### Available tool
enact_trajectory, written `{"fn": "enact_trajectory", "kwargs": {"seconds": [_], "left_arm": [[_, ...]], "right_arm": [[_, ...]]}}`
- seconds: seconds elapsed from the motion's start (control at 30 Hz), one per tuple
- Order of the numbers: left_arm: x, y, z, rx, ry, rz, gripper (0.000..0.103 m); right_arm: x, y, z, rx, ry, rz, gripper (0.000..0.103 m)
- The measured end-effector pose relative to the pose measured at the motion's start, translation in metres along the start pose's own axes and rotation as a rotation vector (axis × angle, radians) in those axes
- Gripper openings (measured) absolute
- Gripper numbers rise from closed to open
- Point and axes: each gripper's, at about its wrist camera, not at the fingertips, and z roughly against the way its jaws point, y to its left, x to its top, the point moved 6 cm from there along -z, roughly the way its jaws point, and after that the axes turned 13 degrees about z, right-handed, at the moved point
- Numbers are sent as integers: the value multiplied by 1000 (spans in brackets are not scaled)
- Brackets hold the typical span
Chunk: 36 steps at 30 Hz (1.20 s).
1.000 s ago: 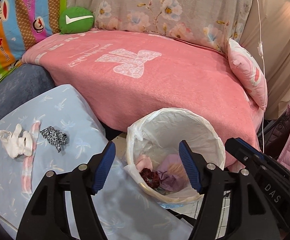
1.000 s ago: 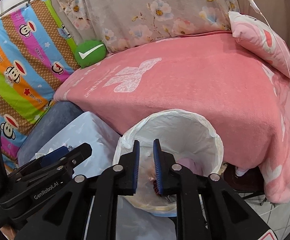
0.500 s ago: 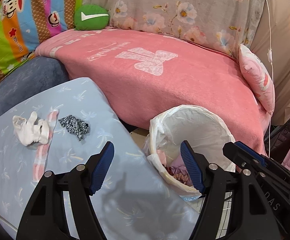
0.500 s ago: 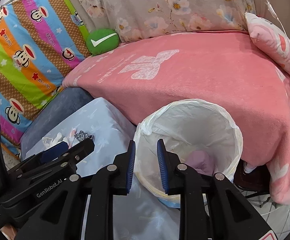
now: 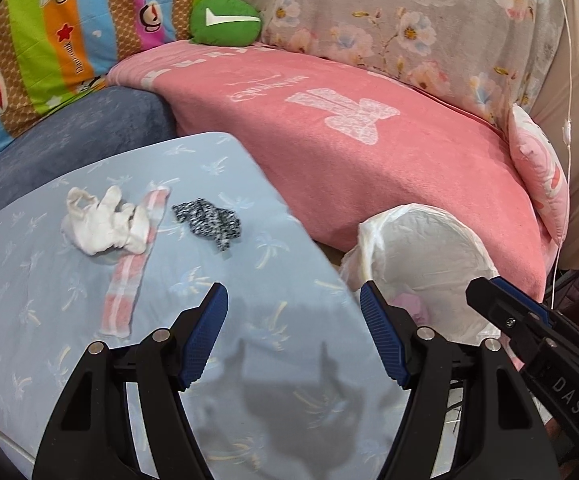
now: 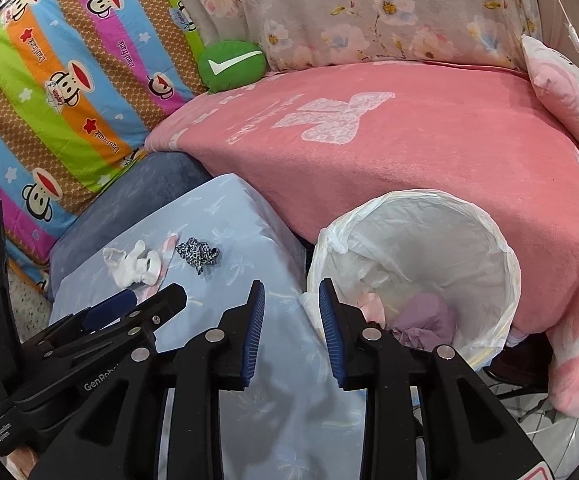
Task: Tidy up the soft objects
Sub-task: 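Move both tools back toward the white sock and leopard-print scrunchie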
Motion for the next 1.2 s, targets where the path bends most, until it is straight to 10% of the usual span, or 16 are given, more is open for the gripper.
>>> {"fn": "enact_trajectory", "kwargs": {"seconds": [1.2], "left_arm": [[4,146,16,180,-21,181,66]], "right_arm": [[-3,133,-57,67,118,239,37]]}}
